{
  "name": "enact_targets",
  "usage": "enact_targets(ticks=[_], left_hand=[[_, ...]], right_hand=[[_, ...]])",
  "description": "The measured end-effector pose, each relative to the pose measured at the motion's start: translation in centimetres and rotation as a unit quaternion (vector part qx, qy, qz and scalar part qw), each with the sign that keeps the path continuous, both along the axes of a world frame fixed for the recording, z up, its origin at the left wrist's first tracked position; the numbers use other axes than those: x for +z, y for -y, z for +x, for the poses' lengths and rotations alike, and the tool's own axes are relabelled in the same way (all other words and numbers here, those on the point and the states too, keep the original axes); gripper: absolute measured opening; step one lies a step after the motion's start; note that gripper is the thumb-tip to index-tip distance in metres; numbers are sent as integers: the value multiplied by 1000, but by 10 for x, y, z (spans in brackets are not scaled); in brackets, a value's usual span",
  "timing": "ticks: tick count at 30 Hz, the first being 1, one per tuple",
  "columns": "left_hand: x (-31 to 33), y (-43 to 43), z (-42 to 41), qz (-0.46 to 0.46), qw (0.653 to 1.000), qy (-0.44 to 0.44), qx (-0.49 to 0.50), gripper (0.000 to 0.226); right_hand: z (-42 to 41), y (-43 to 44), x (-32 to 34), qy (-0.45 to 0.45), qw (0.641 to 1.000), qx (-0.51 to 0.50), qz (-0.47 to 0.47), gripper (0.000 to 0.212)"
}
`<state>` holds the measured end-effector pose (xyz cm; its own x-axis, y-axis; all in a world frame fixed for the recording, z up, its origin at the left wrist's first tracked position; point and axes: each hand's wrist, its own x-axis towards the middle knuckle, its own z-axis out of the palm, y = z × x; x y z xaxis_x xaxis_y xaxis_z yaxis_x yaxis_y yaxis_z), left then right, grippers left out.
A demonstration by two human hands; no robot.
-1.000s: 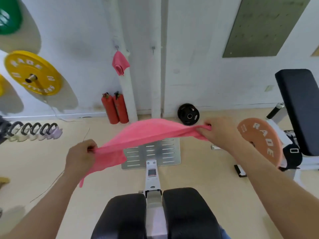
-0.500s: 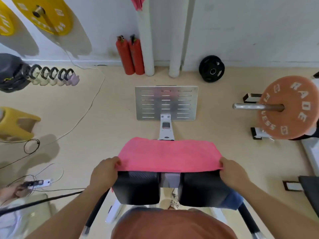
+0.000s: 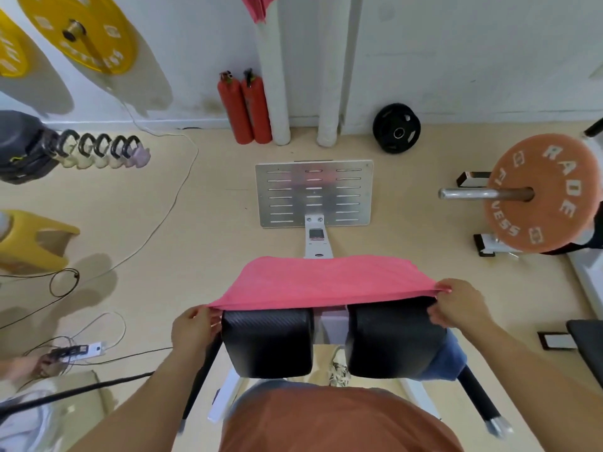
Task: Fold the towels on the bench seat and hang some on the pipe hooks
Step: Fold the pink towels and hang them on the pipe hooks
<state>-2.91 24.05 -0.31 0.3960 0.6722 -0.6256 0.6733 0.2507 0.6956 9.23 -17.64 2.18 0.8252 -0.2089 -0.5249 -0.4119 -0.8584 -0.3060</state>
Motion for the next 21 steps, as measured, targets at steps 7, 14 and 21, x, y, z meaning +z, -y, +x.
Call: enact_targets(ticks=[7,14,21], left_hand=[[31,-11,39,-56,958,173,223,7],[157,41,79,-55,941,330,-48,52],[246,83,77,-4,860,389,-330,36]], right_hand=[[9,-40,32,198,918,-245,239,39],[19,-141,161,242,847,-179,438,26],[-22,-189,232,187,854,183,450,49]])
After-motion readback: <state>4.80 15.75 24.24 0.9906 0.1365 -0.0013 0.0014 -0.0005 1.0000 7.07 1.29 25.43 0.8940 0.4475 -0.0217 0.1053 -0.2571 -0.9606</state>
